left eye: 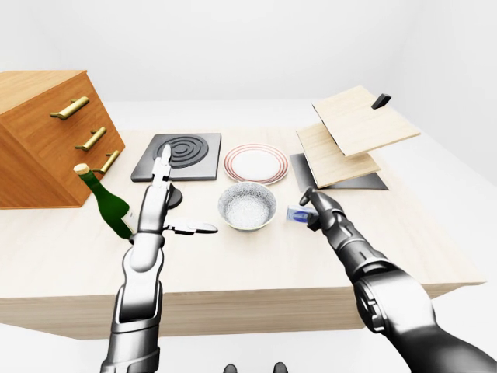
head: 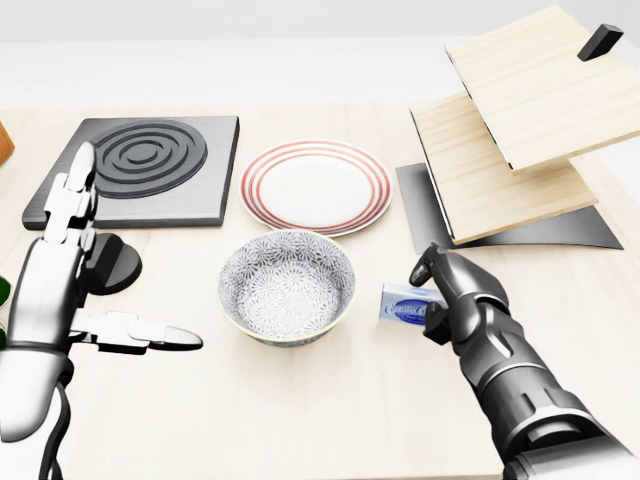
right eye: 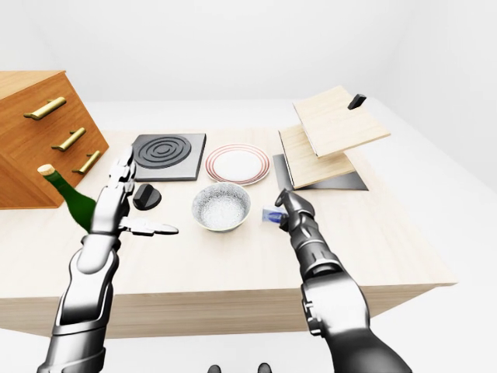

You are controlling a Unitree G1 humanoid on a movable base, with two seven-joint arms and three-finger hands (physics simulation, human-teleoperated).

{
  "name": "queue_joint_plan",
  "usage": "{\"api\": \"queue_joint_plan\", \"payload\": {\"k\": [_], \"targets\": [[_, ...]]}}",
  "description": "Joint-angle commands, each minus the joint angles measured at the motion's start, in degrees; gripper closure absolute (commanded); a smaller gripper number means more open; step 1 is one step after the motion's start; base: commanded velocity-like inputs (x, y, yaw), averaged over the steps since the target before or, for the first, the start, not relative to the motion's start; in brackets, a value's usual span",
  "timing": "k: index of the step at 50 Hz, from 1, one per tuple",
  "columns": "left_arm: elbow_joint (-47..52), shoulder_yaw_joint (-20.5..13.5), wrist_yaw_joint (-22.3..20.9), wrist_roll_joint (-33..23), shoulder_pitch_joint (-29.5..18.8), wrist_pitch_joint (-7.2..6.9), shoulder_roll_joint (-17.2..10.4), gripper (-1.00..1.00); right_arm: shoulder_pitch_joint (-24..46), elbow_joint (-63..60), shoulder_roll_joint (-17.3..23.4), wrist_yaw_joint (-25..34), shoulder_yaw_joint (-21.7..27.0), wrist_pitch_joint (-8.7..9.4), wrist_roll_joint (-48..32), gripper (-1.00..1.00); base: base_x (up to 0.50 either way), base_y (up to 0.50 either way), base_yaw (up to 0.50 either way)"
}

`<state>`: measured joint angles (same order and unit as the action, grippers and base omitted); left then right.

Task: Pick up the cream cheese and put it in the bowl.

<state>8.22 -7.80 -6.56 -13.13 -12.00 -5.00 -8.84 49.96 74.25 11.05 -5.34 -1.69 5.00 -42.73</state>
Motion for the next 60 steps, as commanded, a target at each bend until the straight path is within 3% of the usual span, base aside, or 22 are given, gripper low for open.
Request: {"api": "queue_joint_plan", "payload": {"k": [1, 6, 17, 27, 34, 60], "targets": [[7.55, 0.01, -1.55, 2.09, 2.52, 0.0, 1.56, -1.0, 1.15, -4.3, 0.81, -0.04, 0.85, 0.0, 0.94, 1.0, 0.0, 0.0, 0.0], [7.51, 0.34, -1.74, 1.39, 2.69, 0.0, 1.84, -1.0, -1.08, -14.22, 1.24, 4.47, 0.67, 0.0, 0.8, 1.0, 0.0, 0.0, 0.0], [7.25, 0.18, -1.87, 0.86, 2.7, 0.0, 1.94, -1.0, -9.99, -48.43, 1.36, 21.89, 1.99, 0.0, -5.31, 1.0, 0.0, 0.0, 0.0], [6.44, -0.48, -1.7, 1.39, 2.46, 0.0, 1.55, -1.0, -10.37, -62.59, 1.69, 32.83, 2.81, 0.0, -11.65, 1.0, 0.0, 0.0, 0.0], [6.74, -0.43, -1.71, 1.4, 2.48, 0.0, 1.48, -1.0, -8.57, -65.09, 0.97, 35.5, 2.97, 0.0, -13.57, 1.0, 0.0, 0.0, 0.0], [8.26, -1.24, -2.47, 2.17, 3.36, 0.0, 1.3, -1.0, -7.31, -57.73, -9.01, 30.11, -2.28, 0.0, -14.96, 1.0, 0.0, 0.0, 0.0]]}}
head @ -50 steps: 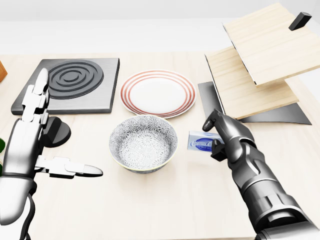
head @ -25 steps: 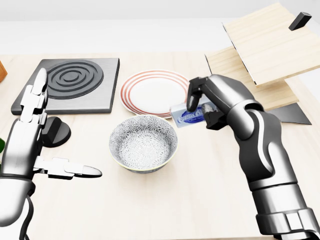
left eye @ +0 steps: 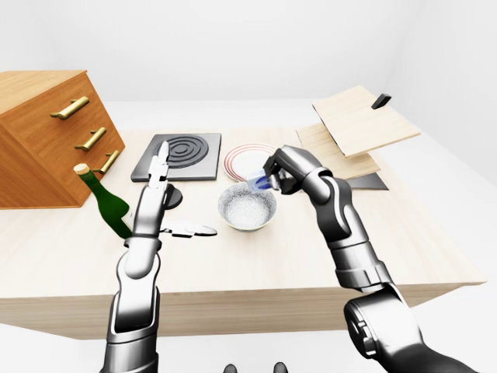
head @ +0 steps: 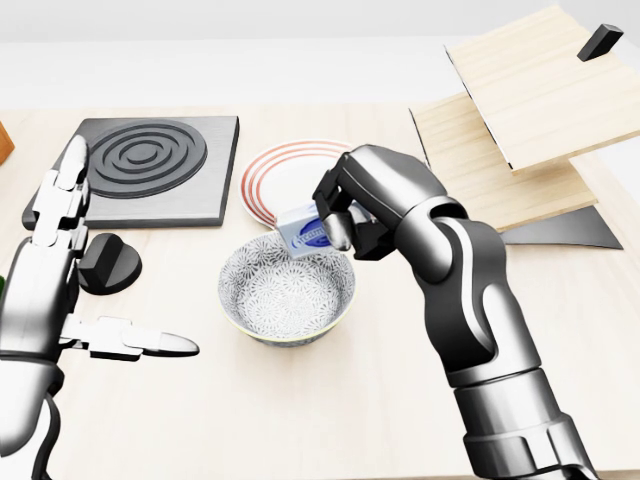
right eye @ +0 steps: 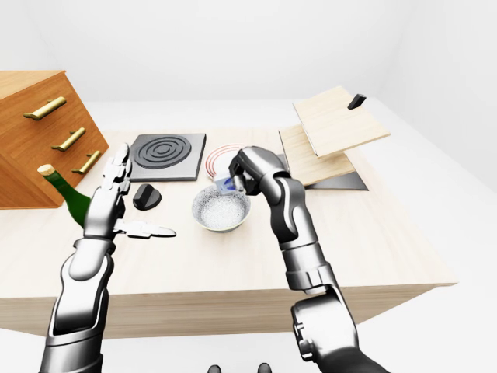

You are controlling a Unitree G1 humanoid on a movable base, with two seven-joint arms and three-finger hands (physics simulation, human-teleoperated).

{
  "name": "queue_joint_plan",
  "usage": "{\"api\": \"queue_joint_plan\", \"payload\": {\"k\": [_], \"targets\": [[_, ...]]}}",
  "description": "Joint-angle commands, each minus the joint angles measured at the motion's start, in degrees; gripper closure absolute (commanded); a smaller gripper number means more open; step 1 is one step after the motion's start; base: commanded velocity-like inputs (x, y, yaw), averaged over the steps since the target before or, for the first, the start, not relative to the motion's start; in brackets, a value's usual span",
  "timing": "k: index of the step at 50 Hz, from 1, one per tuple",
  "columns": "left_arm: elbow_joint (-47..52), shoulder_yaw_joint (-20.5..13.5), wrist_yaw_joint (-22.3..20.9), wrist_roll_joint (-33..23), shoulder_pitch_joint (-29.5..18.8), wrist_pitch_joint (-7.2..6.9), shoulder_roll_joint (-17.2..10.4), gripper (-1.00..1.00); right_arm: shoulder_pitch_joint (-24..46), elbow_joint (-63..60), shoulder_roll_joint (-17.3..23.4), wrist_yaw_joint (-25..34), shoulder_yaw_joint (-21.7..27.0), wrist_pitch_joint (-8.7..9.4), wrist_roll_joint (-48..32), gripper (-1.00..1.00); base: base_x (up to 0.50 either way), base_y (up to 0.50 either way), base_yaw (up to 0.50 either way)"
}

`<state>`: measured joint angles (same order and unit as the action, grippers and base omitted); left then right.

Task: Pick up the cream cheese and put it in the bowl.

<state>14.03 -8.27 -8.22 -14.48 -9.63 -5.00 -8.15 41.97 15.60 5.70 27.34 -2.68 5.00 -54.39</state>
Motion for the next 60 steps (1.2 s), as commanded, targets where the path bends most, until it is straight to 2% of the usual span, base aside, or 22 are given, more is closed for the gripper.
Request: {"api": "queue_joint_plan", "payload": {"k": [1, 17, 39, 60], "targets": [[2.51, -0.8, -0.79, 3.55, 0.99, 0.0, 0.62, -1.0, 0.73, 1.66, -3.87, -3.03, -1.39, 0.0, -3.01, 1.0, 0.0, 0.0, 0.0], [2.3, -0.66, -0.76, 3.5, 1.12, 0.0, 0.65, -1.0, -0.42, 7.88, -7.28, -8.76, -3.11, 0.0, 1.26, 1.0, 0.0, 0.0, 0.0], [2.05, -0.66, -0.77, 3.38, 1.07, 0.0, 0.63, -1.0, 2.22, 17.65, -7.33, -14.46, -2.77, 0.0, 4.91, 1.0, 0.0, 0.0, 0.0], [3.95, -1.22, -1.34, 3.75, 1.8, 0.0, 0.62, -1.0, 2.13, 18.09, -9.22, -14.69, -3.16, 0.0, 6.34, 1.0, 0.0, 0.0, 0.0]]}}
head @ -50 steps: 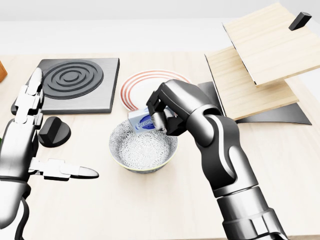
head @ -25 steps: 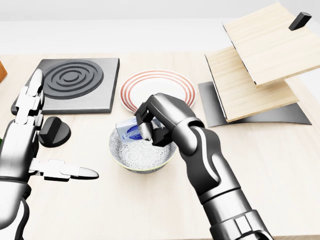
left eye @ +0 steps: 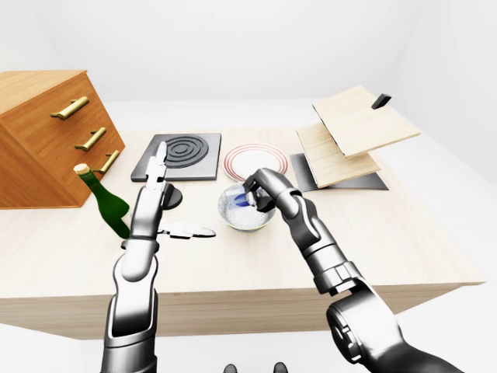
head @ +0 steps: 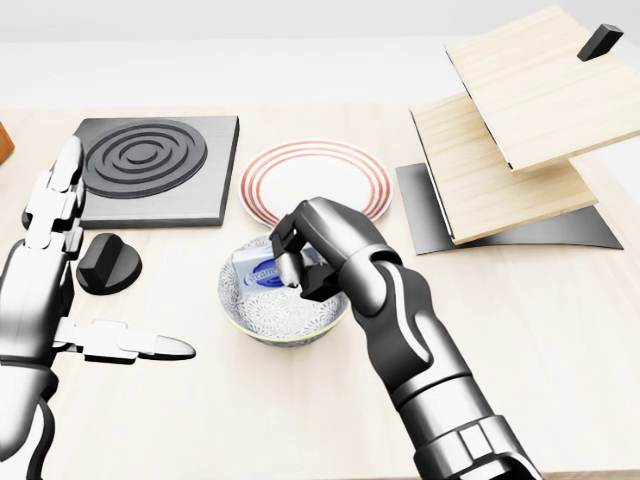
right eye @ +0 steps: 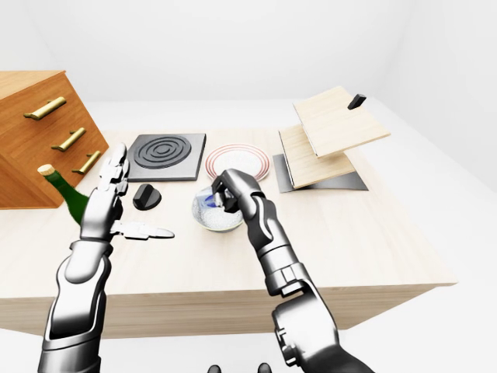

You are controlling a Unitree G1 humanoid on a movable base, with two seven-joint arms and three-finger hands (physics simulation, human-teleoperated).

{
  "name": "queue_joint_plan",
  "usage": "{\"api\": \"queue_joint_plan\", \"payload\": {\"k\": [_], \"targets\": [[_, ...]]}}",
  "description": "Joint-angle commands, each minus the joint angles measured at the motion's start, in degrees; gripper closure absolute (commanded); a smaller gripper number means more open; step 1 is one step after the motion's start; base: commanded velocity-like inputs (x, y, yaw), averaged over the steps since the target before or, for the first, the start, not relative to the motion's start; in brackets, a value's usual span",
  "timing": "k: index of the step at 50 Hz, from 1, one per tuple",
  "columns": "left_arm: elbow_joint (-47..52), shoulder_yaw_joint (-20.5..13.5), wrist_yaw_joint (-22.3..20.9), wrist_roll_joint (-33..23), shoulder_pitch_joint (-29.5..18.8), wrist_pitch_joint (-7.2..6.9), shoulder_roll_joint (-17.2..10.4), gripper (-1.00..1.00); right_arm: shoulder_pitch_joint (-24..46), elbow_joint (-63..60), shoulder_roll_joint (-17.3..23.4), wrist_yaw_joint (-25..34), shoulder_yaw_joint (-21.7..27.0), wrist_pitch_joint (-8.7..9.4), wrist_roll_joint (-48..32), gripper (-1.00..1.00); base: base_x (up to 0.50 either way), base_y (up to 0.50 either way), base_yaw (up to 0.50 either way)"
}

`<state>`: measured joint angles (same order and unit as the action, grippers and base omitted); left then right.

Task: Pick up the cream cheese and put it in the bowl.

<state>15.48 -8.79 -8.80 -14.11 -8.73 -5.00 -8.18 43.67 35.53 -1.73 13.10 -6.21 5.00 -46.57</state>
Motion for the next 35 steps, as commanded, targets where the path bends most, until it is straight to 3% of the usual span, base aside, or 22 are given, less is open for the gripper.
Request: {"api": "queue_joint_plan", "payload": {"k": [1, 24, 35], "targets": [[2.36, -0.75, -0.72, 3.43, 0.84, 0.0, 0.65, -1.0, 0.6, -1.38, -1.79, -0.83, 0.37, 0.0, -0.94, 1.0, 0.0, 0.0, 0.0], [2.69, -0.68, -0.74, 3.45, 0.94, 0.0, 0.61, -1.0, 3.7, 10.7, -0.01, -7.21, 1.6, 0.0, 5.68, 1.0, 0.0, 0.0, 0.0], [2.44, -0.7, -0.75, 3.36, 0.98, 0.0, 0.63, -1.0, 3.83, 10.58, 0.54, -7.37, 1.48, 0.0, 6.15, 1.0, 0.0, 0.0, 0.0]]}}
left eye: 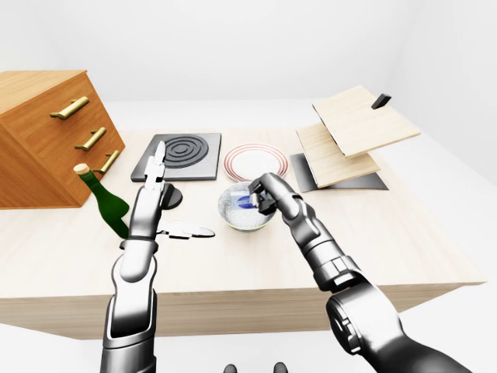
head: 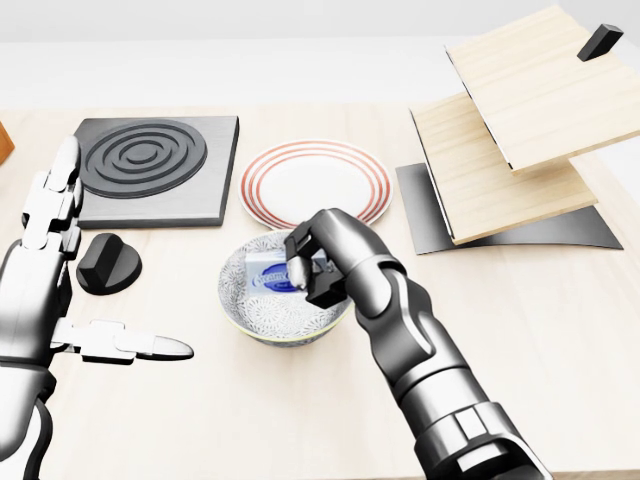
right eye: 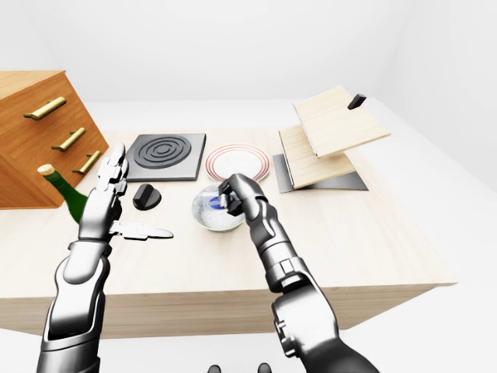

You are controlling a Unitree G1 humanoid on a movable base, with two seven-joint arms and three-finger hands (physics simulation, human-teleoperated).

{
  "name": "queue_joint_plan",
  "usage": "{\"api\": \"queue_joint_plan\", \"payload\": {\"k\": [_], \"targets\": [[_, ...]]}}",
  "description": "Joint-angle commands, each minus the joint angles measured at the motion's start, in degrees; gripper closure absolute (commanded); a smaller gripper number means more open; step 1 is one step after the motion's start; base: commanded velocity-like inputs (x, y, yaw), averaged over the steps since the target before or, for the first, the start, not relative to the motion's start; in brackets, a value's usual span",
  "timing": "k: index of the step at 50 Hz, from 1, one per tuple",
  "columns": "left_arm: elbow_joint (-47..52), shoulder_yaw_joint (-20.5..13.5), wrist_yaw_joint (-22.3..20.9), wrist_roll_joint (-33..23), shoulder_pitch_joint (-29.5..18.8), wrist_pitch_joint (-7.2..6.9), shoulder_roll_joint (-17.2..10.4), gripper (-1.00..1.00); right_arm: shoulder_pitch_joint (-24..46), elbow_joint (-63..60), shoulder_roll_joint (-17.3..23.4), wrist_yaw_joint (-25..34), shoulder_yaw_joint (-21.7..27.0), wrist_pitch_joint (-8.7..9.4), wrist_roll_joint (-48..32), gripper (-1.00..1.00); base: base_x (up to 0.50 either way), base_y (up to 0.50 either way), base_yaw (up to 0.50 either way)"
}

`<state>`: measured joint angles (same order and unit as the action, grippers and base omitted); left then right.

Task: Pick up the cream cheese and put it in the bowl.

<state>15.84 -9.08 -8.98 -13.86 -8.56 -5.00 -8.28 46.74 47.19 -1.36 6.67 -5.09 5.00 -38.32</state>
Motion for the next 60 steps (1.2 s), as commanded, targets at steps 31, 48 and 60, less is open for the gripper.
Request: {"api": "queue_joint_plan", "payload": {"k": [31, 48, 60], "targets": [[3.77, -0.24, -0.49, 3.02, 1.14, 0.0, 1.11, -1.0, -7.02, -37.2, 0.39, 9.08, 1.9, 0.0, 2.18, -1.0, 0.0, 0.0, 0.0], [10.66, -0.75, 3.91, 7.4, 0.49, 0.0, 1.55, -1.0, -24.51, -68.91, 4.96, 3.53, 7.93, 0.0, 23.62, -1.0, 0.0, 0.0, 0.0], [20.77, 0.73, 1.41, 5.55, 3.16, 0.0, 2.57, -1.0, -31.65, -87.78, 5.7, 2.19, 7.88, 0.0, 25.3, -1.0, 0.0, 0.0, 0.0]]}}
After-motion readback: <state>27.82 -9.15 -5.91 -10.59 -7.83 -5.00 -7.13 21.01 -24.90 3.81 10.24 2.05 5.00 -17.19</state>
